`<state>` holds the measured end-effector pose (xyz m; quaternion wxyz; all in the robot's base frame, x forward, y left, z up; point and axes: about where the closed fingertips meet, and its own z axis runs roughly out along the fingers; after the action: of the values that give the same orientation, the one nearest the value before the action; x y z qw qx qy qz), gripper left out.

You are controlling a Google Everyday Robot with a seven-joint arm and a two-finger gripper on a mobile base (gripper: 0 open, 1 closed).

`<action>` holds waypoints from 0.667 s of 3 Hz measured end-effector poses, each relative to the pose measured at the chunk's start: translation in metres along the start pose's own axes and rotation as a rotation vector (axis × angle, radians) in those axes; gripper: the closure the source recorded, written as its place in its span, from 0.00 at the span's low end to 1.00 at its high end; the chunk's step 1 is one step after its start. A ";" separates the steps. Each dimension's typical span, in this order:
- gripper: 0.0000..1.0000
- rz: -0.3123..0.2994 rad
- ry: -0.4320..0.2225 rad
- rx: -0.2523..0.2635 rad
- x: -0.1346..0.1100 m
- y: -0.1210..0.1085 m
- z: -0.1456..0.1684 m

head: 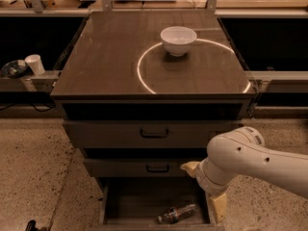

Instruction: Pick water bottle from bottom drawer and place on counter

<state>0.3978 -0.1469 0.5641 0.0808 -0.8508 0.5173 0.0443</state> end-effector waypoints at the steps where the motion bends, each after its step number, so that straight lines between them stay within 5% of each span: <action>1: 0.00 -0.007 0.009 0.004 0.001 -0.001 0.001; 2: 0.00 0.006 -0.019 -0.014 0.003 -0.006 0.024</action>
Offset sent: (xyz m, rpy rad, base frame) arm 0.0133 0.0116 -0.0328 0.0186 0.0421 0.0085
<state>0.4050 -0.1426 0.5405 0.0797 -0.8492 0.5189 0.0564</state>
